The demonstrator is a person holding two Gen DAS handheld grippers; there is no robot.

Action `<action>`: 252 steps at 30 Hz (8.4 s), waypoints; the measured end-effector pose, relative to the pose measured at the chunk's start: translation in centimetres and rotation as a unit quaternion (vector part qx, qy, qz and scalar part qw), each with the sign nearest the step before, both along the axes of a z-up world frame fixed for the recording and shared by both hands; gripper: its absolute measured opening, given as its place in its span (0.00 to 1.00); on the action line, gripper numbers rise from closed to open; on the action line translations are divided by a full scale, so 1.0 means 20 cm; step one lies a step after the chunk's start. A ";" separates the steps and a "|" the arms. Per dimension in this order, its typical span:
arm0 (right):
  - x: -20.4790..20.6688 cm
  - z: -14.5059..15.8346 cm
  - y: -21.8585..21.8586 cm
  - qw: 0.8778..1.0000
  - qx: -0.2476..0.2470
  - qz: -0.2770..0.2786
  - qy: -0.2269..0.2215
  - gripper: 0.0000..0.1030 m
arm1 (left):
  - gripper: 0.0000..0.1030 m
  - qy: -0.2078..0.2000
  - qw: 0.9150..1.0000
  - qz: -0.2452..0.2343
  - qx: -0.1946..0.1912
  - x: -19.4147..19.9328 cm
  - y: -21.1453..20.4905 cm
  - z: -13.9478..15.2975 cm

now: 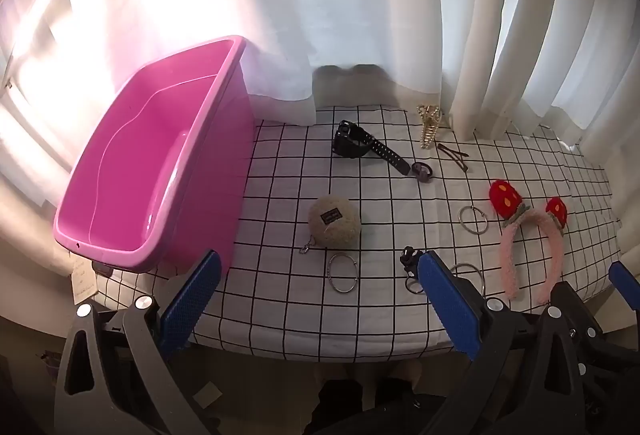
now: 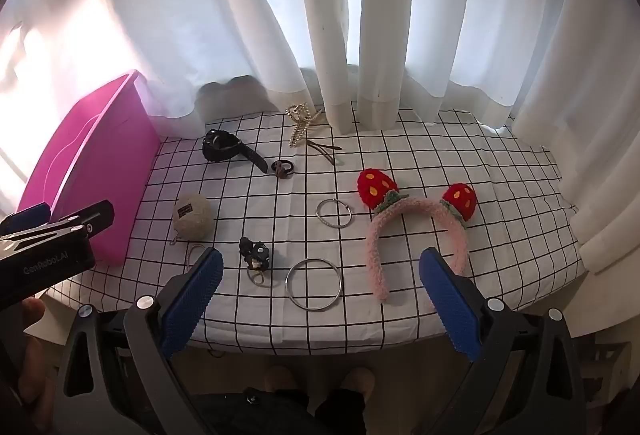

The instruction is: Organize jewelry

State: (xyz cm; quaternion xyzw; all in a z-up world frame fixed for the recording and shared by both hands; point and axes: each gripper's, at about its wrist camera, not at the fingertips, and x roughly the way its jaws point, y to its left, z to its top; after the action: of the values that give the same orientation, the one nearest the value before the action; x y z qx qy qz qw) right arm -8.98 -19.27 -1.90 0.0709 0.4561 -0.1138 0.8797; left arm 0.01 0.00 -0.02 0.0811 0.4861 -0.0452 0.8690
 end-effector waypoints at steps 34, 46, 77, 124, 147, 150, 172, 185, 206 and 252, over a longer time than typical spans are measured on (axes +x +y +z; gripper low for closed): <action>0.00 0.02 0.00 1.000 -0.007 -0.002 -0.004 0.91 | 0.94 0.001 1.000 0.001 0.010 -0.01 0.00 -0.02; 0.00 0.02 0.00 1.000 -0.008 -0.002 -0.005 0.91 | 0.94 -0.001 1.000 0.000 0.011 -0.01 0.01 -0.01; -0.10 -0.12 -0.10 0.999 0.042 -0.006 -0.010 0.91 | 0.94 0.049 0.999 0.007 -0.018 0.00 0.03 -0.25; 0.37 -0.92 -0.53 0.997 0.044 -0.021 0.061 0.91 | 0.94 0.060 0.996 0.054 -0.045 0.57 -0.01 -1.01; 0.42 -1.01 -0.51 0.998 -0.005 -0.023 0.056 0.90 | 0.95 0.043 0.997 0.050 -0.040 0.58 -0.04 -1.07; 0.40 -1.01 -0.50 0.998 -0.008 -0.022 0.053 0.90 | 0.95 0.049 0.996 0.054 -0.042 0.59 -0.03 -1.06; 0.36 -0.88 -0.51 1.000 0.010 0.003 0.019 0.12 | 0.57 0.025 0.996 0.054 -0.065 0.51 0.01 -0.90; 0.27 -0.40 -0.45 0.996 0.014 0.068 -0.061 0.12 | 0.57 -0.044 0.996 0.036 -0.071 0.27 -0.05 -0.44; 0.61 0.38 0.47 0.893 0.104 0.384 -0.210 0.12 | 0.58 -0.179 0.961 0.196 -0.073 0.01 0.56 0.28; 1.64 -0.11 1.80 0.886 0.050 0.453 0.084 0.51 | 0.85 0.040 0.965 0.243 -0.086 0.62 1.41 -0.27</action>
State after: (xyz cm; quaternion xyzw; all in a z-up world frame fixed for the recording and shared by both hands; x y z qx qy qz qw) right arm 23.77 16.65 -4.05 -0.1091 0.5160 0.3150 0.7891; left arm 12.46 28.29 -5.42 -0.1167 0.5197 0.1223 0.8374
